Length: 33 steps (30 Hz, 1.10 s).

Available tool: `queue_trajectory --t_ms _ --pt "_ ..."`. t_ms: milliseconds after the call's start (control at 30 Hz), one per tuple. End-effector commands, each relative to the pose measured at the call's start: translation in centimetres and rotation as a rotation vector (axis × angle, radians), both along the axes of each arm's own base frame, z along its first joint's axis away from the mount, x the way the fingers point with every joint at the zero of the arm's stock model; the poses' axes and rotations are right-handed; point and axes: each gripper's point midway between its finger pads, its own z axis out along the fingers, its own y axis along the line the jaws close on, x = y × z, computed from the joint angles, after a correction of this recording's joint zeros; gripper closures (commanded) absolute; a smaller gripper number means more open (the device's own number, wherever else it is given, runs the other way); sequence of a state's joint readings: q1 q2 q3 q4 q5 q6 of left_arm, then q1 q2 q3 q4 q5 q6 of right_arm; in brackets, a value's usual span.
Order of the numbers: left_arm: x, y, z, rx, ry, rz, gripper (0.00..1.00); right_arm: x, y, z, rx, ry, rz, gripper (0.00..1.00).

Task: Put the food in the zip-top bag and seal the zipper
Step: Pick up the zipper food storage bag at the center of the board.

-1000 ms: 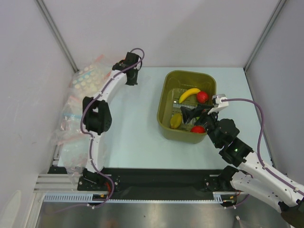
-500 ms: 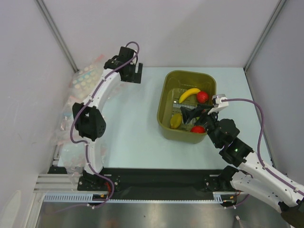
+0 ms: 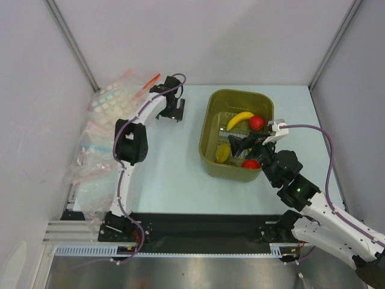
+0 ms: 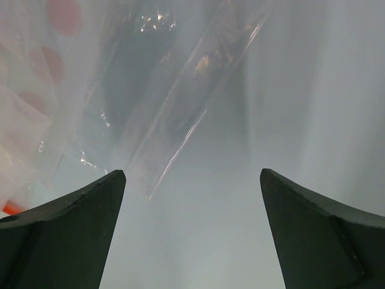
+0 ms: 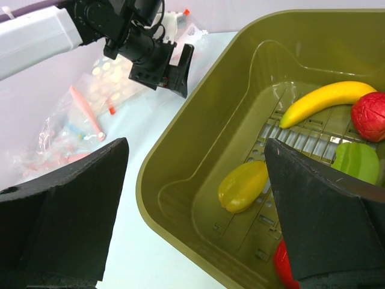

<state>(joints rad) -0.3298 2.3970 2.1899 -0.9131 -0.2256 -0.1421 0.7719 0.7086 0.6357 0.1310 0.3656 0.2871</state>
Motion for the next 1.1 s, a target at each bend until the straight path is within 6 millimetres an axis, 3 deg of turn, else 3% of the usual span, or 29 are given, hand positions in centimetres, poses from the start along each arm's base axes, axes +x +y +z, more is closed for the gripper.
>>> queue_trajectory --t_ms 0,433,567,600,667,700,800,867,967,1000,1033,1067 --pt "1.9 1.3 1.2 -0.051 -0.055 0.079 0.00 0.0 -0.1 1.2 0.022 -0.027 -0.003 0.00" --pt "1.6 3.2 -4.4 -0.130 0.057 0.166 0.01 0.0 0.0 1.1 0.020 -0.021 0.002 0.00" --pt "1.5 3.1 -5.3 -0.187 0.073 0.183 0.03 -0.1 -0.1 1.1 0.022 -0.024 0.002 0.00" --pt "1.6 3.0 -5.3 -0.203 0.070 0.187 0.16 -0.1 -0.1 1.1 0.022 -0.024 0.003 0.00" --pt "1.3 2.6 -5.8 -0.235 0.085 0.195 0.29 -0.1 -0.1 1.3 0.024 -0.026 0.002 0.00" --pt "1.3 2.5 -5.9 -0.247 0.087 0.203 0.42 -0.1 -0.1 1.3 0.024 -0.026 0.002 0.00" --pt "1.3 2.4 -6.0 -0.253 0.087 0.206 0.63 -0.1 -0.1 1.2 0.022 -0.024 0.002 0.00" --pt "1.2 2.6 -6.0 -0.247 0.084 0.209 0.72 -0.1 -0.1 1.3 0.025 -0.027 0.003 0.00" --pt "1.3 2.5 -5.3 -0.261 0.062 0.212 0.96 -0.2 -0.1 1.4 0.026 -0.028 0.005 0.00" --pt "1.4 2.2 -3.9 -0.283 0.038 0.214 1.00 -0.1 -0.1 1.2 0.023 -0.025 0.005 0.00" --pt "0.7 2.3 -4.2 -0.285 0.047 0.221 1.00 -0.1 -0.1 1.3 0.023 -0.027 0.006 0.00" --pt "1.3 1.5 -3.3 -0.329 0.002 0.207 1.00 -0.1 0.0 1.3 0.024 -0.026 0.008 0.00"
